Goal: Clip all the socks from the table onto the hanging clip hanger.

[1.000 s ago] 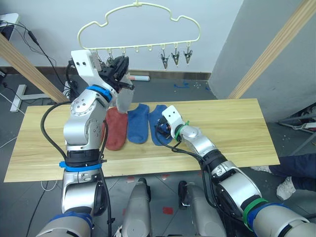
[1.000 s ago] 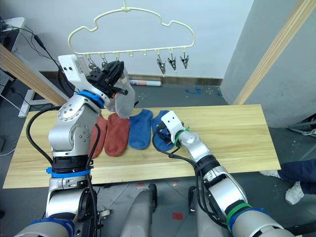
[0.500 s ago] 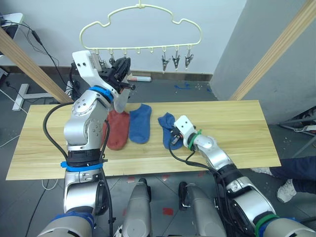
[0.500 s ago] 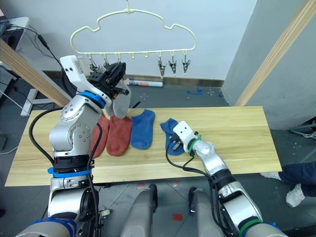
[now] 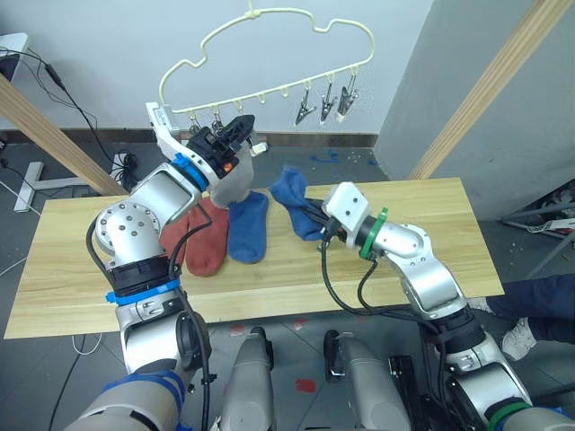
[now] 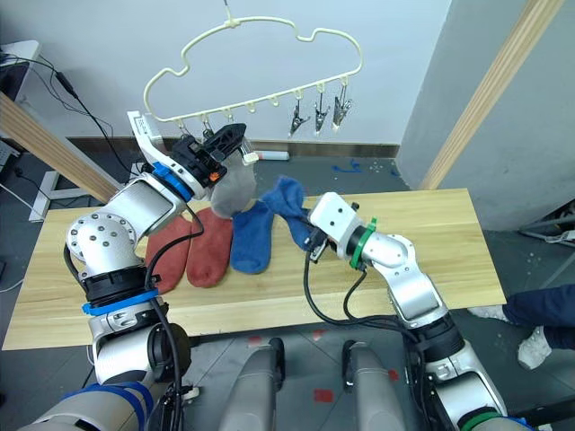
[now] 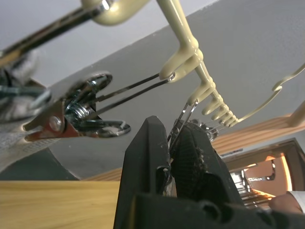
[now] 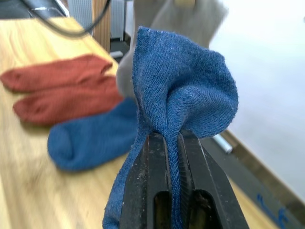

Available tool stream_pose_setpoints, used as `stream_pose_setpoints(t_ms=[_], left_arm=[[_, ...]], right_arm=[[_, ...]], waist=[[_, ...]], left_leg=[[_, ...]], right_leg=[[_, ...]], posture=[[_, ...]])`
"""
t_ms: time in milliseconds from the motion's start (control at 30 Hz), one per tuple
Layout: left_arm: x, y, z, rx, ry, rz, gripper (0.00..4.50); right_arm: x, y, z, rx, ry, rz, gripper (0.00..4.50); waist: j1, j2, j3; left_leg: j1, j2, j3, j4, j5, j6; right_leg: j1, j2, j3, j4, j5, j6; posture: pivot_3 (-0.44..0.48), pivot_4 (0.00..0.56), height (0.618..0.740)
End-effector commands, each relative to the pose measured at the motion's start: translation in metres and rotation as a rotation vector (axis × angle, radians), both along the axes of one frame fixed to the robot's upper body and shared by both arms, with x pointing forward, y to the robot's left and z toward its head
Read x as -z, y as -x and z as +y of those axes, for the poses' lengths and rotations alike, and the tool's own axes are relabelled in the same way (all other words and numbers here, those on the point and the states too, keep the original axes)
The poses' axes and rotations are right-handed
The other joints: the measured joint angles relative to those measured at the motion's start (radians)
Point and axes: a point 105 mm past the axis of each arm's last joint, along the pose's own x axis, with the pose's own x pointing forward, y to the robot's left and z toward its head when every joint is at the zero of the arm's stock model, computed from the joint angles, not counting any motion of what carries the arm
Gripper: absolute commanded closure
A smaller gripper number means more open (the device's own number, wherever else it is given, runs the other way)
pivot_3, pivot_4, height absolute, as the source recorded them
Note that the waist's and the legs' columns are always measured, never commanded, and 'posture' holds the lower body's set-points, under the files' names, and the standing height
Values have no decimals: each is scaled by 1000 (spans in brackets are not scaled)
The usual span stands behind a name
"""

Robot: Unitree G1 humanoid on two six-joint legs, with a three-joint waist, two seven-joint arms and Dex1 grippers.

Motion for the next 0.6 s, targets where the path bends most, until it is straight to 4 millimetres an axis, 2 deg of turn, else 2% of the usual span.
stream_pose_setpoints(t_ms=[33,600], left_arm=[[11,1,-5,21,-6,55,4330],[11,7,-13,56,-18,41,4330]], right_arm=[[-20,7,12,-22,-22,-57,4482],[-38,6,27,-39,-30,-94,4482]], waist=[[1,0,0],[4,0,0]], left_leg=[[0,0,0,0,0,0],[-1,-1,0,-1,0,0]], right_leg=[[0,0,0,0,0,0],[0,-1,-1,-2,0,0]], posture=[[165,347,740],[173,349,740]])
